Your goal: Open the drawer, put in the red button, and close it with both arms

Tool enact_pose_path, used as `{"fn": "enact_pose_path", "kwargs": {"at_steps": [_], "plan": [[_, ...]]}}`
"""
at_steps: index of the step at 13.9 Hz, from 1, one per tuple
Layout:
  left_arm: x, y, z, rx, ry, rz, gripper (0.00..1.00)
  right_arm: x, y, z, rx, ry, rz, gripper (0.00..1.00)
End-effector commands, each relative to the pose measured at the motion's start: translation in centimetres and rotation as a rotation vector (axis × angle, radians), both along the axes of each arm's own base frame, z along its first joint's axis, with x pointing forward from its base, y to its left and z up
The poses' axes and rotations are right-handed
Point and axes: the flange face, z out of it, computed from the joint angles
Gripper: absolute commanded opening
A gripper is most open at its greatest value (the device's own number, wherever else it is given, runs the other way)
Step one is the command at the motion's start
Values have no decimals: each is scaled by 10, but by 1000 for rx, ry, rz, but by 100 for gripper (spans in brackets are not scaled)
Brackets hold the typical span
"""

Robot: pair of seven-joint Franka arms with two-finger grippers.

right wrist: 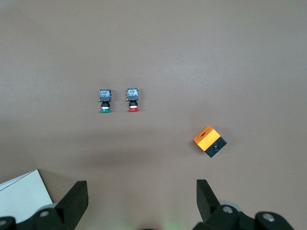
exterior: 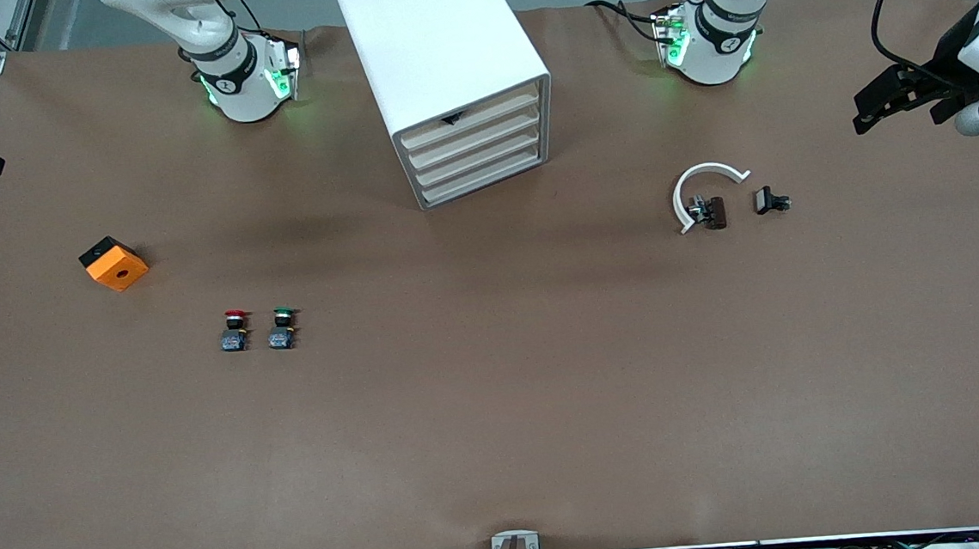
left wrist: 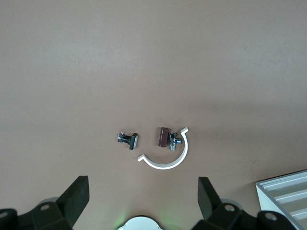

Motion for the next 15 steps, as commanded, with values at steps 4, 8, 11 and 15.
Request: {"fn": "enact_pose_path", "kwargs": {"at_steps": [4, 8, 11, 15], "plan": [[2, 1, 5, 0, 7, -2, 100, 11, 0, -2, 1, 3, -5, 100], [3, 4, 1, 0, 19, 6, 100, 11, 2, -1, -7, 1, -6, 100], [15, 3, -24, 2, 71, 8, 100, 10, 2, 0, -7, 0, -7, 100], [45, -16, -87, -21, 179, 48, 100, 10, 1, 0, -6, -1, -7, 100]]}}
